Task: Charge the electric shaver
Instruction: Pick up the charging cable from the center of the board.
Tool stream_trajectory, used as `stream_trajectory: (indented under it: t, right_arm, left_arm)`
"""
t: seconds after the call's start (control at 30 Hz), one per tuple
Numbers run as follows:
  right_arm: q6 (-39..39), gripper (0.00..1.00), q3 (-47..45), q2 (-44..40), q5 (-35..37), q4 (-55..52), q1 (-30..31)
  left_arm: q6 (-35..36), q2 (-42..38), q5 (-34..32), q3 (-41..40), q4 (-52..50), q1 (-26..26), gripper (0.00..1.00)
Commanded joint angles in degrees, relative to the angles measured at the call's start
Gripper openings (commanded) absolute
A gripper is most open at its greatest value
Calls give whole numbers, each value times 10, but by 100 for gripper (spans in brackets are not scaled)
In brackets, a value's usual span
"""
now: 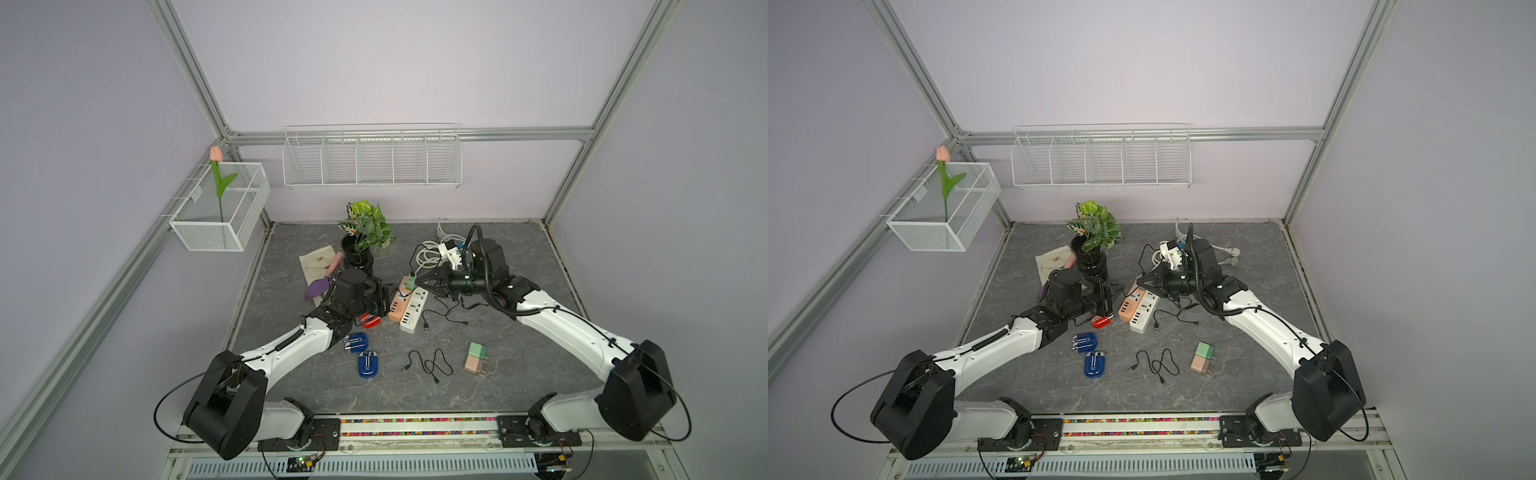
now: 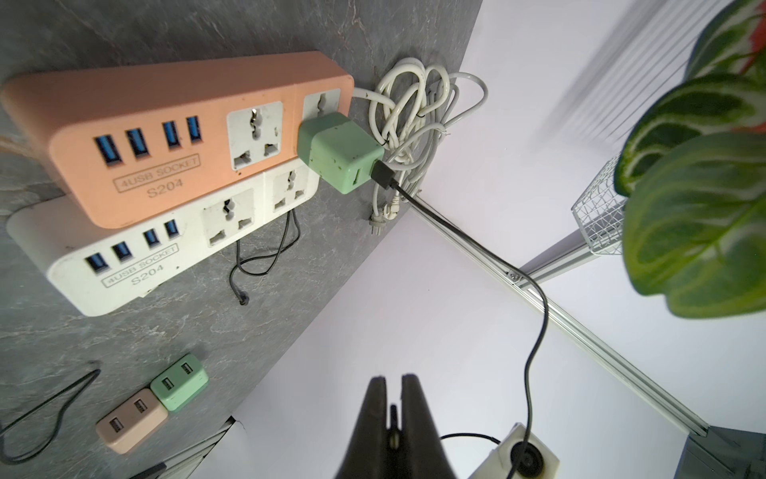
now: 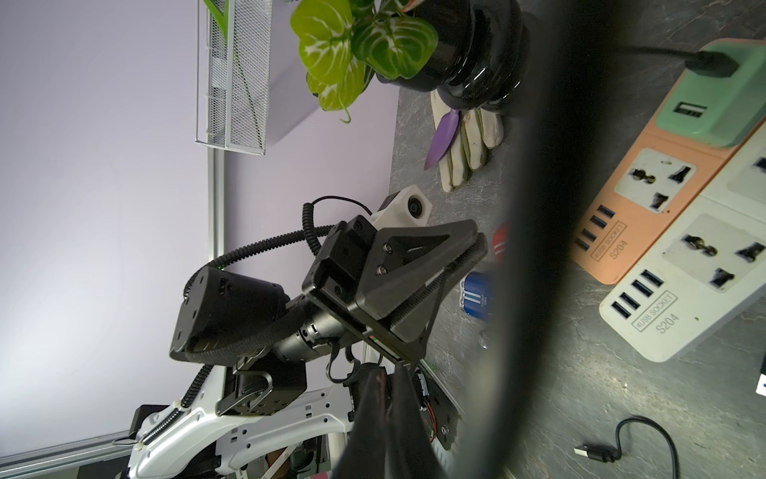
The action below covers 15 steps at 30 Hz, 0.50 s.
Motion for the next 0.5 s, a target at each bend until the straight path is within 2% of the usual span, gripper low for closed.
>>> stream_trajectory:
  t: [0.0,0.07,0.1,0.2,0.27,0.37,0.47]
  right_arm:
    - [6,7,-13,-21,-9,7,-6]
    - [5,8,-14,-24,-5,-1,-7]
    - [6,16,-12,-26,-2,-9,-7]
    - [21,50,-5,-30,7,-38,-6]
    - [46,66,-3,-39,16,-45,-2]
    - [72,76,11,-51,26,-77,9]
    - [94,78,22,-59,38,-100,20]
  left_arm:
    - [-32,-16,-11,-4,-10,0,0]
    - [-32,-21,-26,-2,-11,0,0]
    - [-33,-25,-39,0,-10,0,0]
    - [-32,-38,-91,13,-24,-7,0]
    - [-28,-44,-135,27,-35,-16,0]
    - [-36,-42,-203,34,-12,-38,0]
    - [-47,-21,-236,47,26,-53,0]
